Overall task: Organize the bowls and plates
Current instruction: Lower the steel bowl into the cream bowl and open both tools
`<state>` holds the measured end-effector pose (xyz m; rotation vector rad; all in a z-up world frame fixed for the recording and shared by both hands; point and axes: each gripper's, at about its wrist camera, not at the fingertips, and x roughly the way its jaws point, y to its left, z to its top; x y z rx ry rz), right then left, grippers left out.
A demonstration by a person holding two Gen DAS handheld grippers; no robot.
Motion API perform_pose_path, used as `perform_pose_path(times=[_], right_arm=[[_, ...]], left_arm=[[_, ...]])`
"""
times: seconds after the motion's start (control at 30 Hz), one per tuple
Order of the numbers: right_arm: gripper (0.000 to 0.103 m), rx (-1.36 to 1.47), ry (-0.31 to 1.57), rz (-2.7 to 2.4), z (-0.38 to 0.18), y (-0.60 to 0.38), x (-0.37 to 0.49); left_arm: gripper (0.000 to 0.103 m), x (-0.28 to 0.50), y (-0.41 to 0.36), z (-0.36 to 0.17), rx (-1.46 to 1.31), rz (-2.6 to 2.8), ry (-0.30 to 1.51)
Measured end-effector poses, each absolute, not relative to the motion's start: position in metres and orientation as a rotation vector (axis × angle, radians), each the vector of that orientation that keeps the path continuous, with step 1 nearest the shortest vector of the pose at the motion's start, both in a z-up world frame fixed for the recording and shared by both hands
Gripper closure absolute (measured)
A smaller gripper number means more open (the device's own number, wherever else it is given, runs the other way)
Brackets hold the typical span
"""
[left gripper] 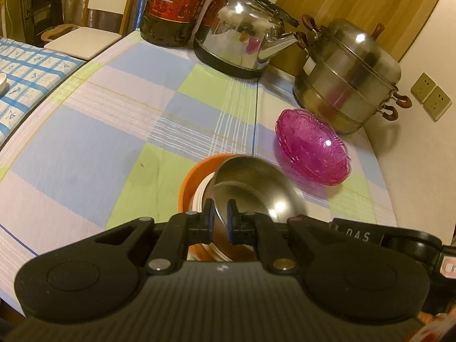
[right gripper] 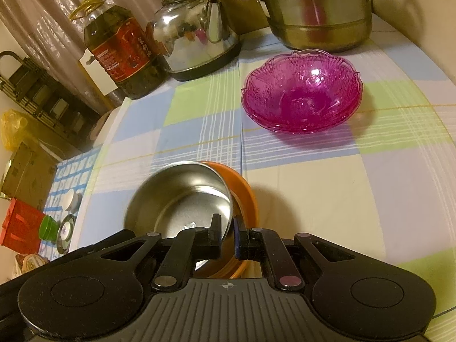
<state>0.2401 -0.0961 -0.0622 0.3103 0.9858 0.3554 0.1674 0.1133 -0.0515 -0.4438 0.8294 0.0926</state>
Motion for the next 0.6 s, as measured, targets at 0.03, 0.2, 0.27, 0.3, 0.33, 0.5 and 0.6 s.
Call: perform_pose_path(times=[0.03,0.2,0.27,0.3,0.33,0.5,0.6], right_arm=[[0.096,0.317,0.983,0.359,-0.062,-0.097,0.24],[0.091,0.372,0.936,0.364,-0.053,-0.108,0.238],[0.077,0.392,0.921,0.356,-0.049,-0.114,0.237],[0.068,0.403,0.916,0.353,-0.048,-0.116,0.237],[0.065,0.416,0.911,0.351,-0.046,-0.118,0.236],[0.063,0.449,0.899,0.336,-0.041,-0.128,0.23],[0.063,0.445,0.904,0.32,-0.043,-0.13,0.229]], left_arm=[[0.094,0.167,0.114,-0.052,-0.447,0.095,0.832],[0.089,0.16,0.123,-0.046,-0.486,0.124,0.802],[0.088,0.157,0.126,-0.043,-0.498,0.13,0.791],[0.088,0.155,0.128,-0.041,-0.504,0.132,0.785],[0.087,0.154,0.13,-0.04,-0.509,0.134,0.781],[0.086,0.146,0.136,-0.033,-0.529,0.144,0.757],[0.086,0.144,0.137,-0.032,-0.531,0.143,0.755]])
